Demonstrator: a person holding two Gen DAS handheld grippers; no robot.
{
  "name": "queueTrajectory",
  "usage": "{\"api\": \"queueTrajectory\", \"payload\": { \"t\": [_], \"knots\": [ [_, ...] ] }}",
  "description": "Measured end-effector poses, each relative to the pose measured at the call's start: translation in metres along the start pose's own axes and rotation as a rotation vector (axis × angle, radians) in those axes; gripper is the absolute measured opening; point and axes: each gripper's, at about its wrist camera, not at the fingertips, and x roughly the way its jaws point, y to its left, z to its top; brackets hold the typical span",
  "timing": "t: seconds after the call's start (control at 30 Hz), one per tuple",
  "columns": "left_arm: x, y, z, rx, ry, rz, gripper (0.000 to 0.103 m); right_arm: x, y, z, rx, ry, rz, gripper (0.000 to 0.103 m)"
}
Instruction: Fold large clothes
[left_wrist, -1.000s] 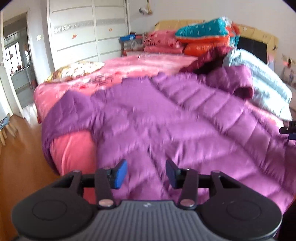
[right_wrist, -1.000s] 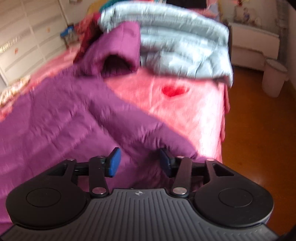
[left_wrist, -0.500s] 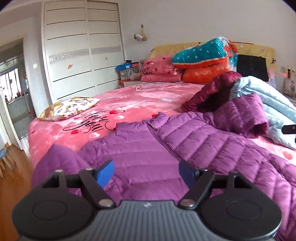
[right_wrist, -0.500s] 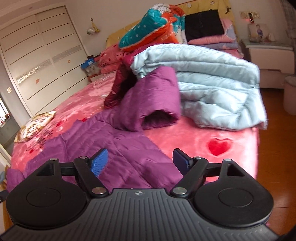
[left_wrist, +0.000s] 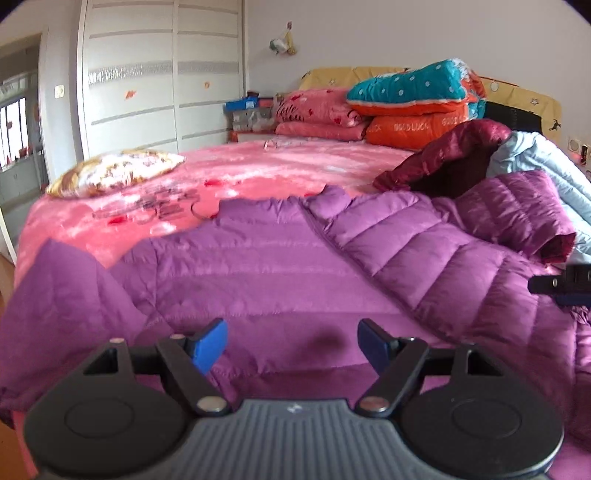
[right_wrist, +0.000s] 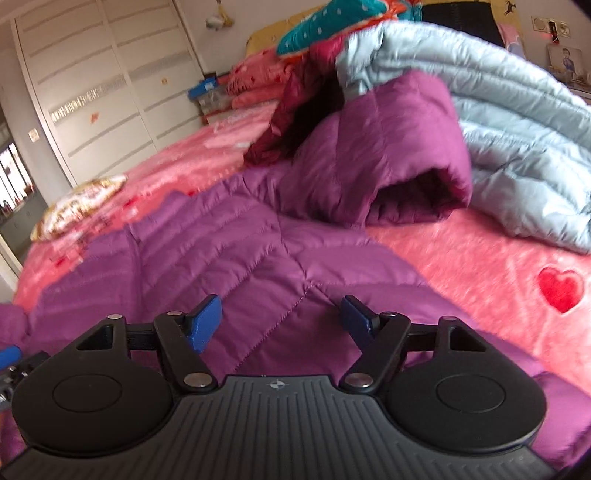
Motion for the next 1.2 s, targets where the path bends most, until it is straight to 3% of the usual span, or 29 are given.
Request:
{"api": "queueTrajectory", "payload": {
  "t": [0.23, 0.53, 0.6, 0.73, 0.87, 1.1, 1.2],
  "knots": [
    [0.026, 0.016, -0.008, -0.095, 0.056, -0.030, 0.083, 0.027, -0.003, -0.020, 0.001, 0.052, -0.045, 0.090],
    [0.036, 0.014, -0.011, -0.088, 0.063, -0.025, 0.087, 0.037, -0.004, -0.027, -0.041, 0.050, -0.046, 0.093],
    [0.034, 0.016, -0.009, -0.099, 0.054, -0.035, 0.086, 0.035, -0.010, -0.021, -0.008, 0.046, -0.038, 0.089],
    [0.027, 0.024, -0.004, -0.149, 0.011, -0.069, 0.083, 0.007, -0.026, 0.000, 0.147, -0.095, -0.031, 0.091],
    [0.022, 0.032, 0.003, -0.213, -0.050, -0.103, 0.083, -0.013, -0.062, 0.032, 0.364, -0.238, 0.024, 0.102],
    [0.020, 0.043, 0.006, -0.272, -0.095, -0.104, 0.083, 0.026, -0.138, 0.044, 0.802, -0.277, 0.074, 0.100],
    [0.021, 0.047, 0.007, -0.283, -0.097, -0.099, 0.083, 0.045, -0.163, 0.033, 1.040, -0.319, 0.177, 0.099]
  ]
}}
